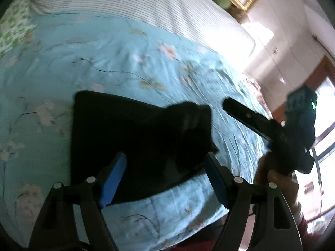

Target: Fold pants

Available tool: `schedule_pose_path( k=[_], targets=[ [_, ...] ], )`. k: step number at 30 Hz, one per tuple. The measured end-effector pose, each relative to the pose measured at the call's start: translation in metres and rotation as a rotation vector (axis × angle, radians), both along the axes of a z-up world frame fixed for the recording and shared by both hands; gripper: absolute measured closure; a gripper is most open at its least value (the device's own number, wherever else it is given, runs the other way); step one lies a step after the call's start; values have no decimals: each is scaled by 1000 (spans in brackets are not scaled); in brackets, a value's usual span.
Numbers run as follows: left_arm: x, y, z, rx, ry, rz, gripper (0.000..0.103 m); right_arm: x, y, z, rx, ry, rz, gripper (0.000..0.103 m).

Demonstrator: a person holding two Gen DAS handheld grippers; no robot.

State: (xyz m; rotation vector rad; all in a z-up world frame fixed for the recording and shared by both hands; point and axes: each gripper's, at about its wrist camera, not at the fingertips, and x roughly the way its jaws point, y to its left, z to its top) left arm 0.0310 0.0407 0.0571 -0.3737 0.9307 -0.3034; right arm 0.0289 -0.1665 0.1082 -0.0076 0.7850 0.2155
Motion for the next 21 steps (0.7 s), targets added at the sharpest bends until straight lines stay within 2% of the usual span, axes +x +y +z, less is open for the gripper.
schedule_pose_path(
  k=[5,12,21],
  targets=[
    [3,33,-1,16,5,90,24,-3,17,-2,-84,-15,-3,27],
    [15,70,-20,14,62,194,23,-3,15,-22,-71,74,-45,27],
    [40,80,-52,29,146,207,22,2,10,-39,-52,149,-80,27]
  ],
)
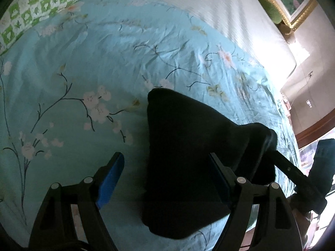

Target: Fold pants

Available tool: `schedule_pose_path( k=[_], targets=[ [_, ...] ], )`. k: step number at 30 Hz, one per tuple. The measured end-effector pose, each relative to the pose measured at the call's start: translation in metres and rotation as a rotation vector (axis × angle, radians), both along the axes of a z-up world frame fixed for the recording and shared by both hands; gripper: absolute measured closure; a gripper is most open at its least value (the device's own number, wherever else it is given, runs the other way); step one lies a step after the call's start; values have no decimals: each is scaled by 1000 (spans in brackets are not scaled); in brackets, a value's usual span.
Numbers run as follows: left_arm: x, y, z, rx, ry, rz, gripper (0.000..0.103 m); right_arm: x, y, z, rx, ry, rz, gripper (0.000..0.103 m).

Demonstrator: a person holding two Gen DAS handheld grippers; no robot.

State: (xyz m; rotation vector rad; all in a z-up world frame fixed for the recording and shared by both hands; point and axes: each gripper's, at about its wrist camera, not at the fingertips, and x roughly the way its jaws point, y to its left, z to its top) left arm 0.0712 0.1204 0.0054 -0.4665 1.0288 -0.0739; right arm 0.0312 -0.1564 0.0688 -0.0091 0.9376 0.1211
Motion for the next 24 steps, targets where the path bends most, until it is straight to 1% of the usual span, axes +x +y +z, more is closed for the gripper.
schedule_pose_path(
  k=[3,6,7,8,9,10,11,13,15,17,18,20,21,22,23,24],
  targets=[
    [7,-1,-8,-7,17,5,23,1,-3,-7,5,23,-10,32],
    [13,-4,-13,3,29,-3,23,2,-6,-14,34,49,-13,52],
    [14,-5,-14,2,30,-9,30,3,-7,-17,45,61,-10,61],
    [14,-6,-15,-1,27,-18,38,2,-7,-19,53,62,-8,68],
    [17,-10,-15,-18,22,-54,59,2,-8,-19,59,58,-6,71],
    [18,-14,-12,-15,25,-76,63,1,-8,-17,70,53,3,77],
    [20,-17,-8,11,21,-83,64,1,-7,-15,81,49,9,82],
    [23,-22,0,34,17,-101,68,-1,-6,-3,121,23,29,86],
    [23,-25,9,30,3,-112,68,-3,-6,12,156,-11,45,88],
    [23,-27,11,27,-3,-116,68,-5,-7,23,163,-31,60,88],
    [22,-27,9,28,0,-117,68,-5,-9,24,161,-29,58,88],
    [22,-28,2,52,16,-110,66,-1,-16,14,166,12,43,88],
    [21,-27,0,61,21,-108,63,0,-21,5,154,36,19,88],
    [19,-27,-2,66,20,-106,58,1,-24,-2,140,50,5,87],
    [17,-27,-4,74,14,-107,55,-1,-28,-12,114,61,-17,83],
    [16,-26,-5,80,10,-107,47,-2,-32,-17,97,58,-36,81]
  ],
)
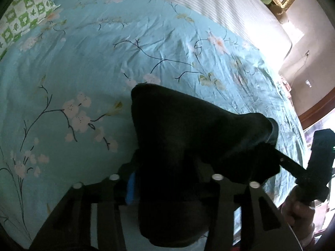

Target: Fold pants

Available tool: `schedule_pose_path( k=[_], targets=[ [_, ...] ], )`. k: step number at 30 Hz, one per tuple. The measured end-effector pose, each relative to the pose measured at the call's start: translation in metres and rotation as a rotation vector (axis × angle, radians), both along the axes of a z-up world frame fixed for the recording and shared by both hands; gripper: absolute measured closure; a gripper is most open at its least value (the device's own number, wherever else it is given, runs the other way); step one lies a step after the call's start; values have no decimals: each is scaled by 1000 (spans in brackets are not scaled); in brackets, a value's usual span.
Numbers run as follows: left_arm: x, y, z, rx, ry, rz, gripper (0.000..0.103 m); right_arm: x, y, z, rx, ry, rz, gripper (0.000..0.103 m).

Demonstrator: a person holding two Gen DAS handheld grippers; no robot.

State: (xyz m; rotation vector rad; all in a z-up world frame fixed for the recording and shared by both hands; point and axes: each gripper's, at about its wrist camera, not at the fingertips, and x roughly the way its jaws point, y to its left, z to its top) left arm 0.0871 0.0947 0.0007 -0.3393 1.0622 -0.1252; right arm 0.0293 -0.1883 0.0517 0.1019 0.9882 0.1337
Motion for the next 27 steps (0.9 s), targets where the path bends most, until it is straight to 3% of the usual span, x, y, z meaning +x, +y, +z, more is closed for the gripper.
schedule_pose_path(
  k=[2,3,11,15,16,17,21,27],
  targets=[
    [-2,3,-2,15,-6,4,39,-2,-10,-6,16,-1,-29,66],
    [-2,4,-3,7,-7,2,36,-3,-16,-9,30,-3,-39,64],
    [-7,14,8,-2,-17,19,29,-11,-21,4,53,-9,-53,63],
    [1,19,15,-46,-22,49,24,-4,-15,22,120,-74,-66,57],
    [4,20,15,-53,-19,59,23,0,-13,23,134,-82,-67,51],
    [9,20,15,-61,-14,67,22,3,-10,21,133,-82,-71,45],
    [21,20,6,-4,16,110,22,18,-8,1,63,-54,-114,45],
    [29,26,-9,-11,23,110,21,18,-22,-17,3,-23,-127,45]
  ],
)
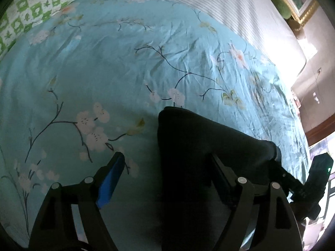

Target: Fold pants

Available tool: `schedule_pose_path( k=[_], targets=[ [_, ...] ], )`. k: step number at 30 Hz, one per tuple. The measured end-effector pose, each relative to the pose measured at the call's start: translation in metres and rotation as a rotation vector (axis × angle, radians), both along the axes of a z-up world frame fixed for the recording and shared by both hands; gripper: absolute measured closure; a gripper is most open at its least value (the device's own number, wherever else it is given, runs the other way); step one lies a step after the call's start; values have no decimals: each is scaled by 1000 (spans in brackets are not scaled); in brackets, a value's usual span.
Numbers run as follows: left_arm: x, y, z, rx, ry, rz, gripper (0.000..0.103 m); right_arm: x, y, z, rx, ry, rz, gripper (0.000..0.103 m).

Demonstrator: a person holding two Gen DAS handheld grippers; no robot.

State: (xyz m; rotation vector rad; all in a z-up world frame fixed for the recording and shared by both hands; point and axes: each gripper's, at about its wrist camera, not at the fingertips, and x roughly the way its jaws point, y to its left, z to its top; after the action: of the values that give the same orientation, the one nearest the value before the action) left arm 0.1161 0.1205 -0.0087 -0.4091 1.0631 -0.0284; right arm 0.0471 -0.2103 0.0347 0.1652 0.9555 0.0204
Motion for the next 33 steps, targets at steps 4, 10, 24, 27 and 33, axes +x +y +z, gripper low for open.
schedule_pose_path(
  k=[4,10,24,27,33],
  targets=[
    [-3,4,1,-37,5,0,21,0,-5,0,37,0,-3,45],
    [-29,6,4,-129,15,-56,20,-14,3,6,146,26,64,43],
    [-36,-17,-16,-173,47,-162,51,-16,0,-20,188,99,111,44],
    [-38,-21,-11,-149,39,-159,56,-18,3,-18,189,88,120,54],
    [-45,-23,14,-111,-12,-154,66,-18,22,2,158,31,172,63]
  ],
)
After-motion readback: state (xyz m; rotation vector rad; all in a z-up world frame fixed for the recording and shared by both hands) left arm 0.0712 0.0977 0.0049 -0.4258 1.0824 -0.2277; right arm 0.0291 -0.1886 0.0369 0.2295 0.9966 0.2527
